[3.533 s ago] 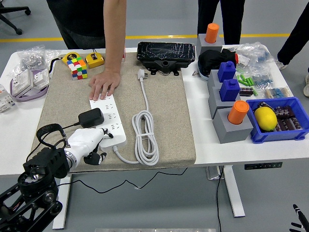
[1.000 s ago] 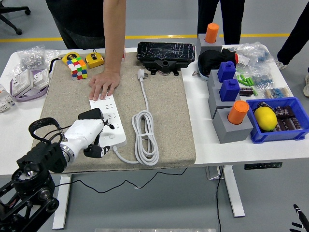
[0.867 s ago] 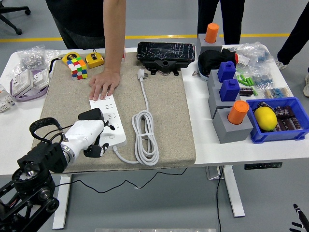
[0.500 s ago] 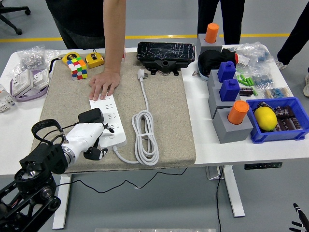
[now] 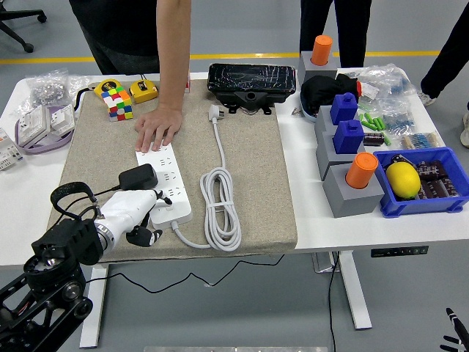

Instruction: Pick up the plug,place it near the board,insert it into the board,press the button

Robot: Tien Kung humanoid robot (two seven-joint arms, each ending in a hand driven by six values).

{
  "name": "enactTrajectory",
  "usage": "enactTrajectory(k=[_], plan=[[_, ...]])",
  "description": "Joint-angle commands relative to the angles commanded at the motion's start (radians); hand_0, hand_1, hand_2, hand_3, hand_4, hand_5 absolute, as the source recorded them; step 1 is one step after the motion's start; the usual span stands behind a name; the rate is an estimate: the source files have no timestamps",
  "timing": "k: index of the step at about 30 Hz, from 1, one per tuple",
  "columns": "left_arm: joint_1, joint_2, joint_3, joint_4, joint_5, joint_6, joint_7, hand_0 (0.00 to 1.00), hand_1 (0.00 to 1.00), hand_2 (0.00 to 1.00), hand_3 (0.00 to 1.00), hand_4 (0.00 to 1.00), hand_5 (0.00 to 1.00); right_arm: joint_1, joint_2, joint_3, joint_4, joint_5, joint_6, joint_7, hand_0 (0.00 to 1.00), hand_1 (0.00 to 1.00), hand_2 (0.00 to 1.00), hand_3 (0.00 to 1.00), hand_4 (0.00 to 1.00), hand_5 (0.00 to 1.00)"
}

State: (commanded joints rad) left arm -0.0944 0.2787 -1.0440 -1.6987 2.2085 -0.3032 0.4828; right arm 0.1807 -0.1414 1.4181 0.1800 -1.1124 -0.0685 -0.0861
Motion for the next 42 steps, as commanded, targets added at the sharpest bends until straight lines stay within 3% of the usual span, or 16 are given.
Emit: enactTrajectory(k=[1,32,42], plan=[[0.0,0.0,0.0,0.0,0.0,0.0,0.0,0.148,0.018,0.133,0.665,0.646,0.002,0.0,0.0,0.0,0.0,0.0,0.0,0.0,0.807,0.749,0.729,0.768,0.998,0.998],[0.003,-0.007,0.02,0.033,0.001,0.015,-0.01,0.148,0.015,0.132,0.693,0.628,0.002,-0.002,-0.002,0.0,0.0,0.0,-0.001,-0.001,0.807,0.75,0.729,0.768,0.998,0.998],[0.0,-0.008,-0.037,-0.057,0.013,0.023,-0.016,0.151,0.015,0.132,0.691,0.623,0.002,0.002,-0.001,-0.002,0.0,0.003,-0.001,-0.001,0.807,0.749,0.729,0.766,0.998,0.998]])
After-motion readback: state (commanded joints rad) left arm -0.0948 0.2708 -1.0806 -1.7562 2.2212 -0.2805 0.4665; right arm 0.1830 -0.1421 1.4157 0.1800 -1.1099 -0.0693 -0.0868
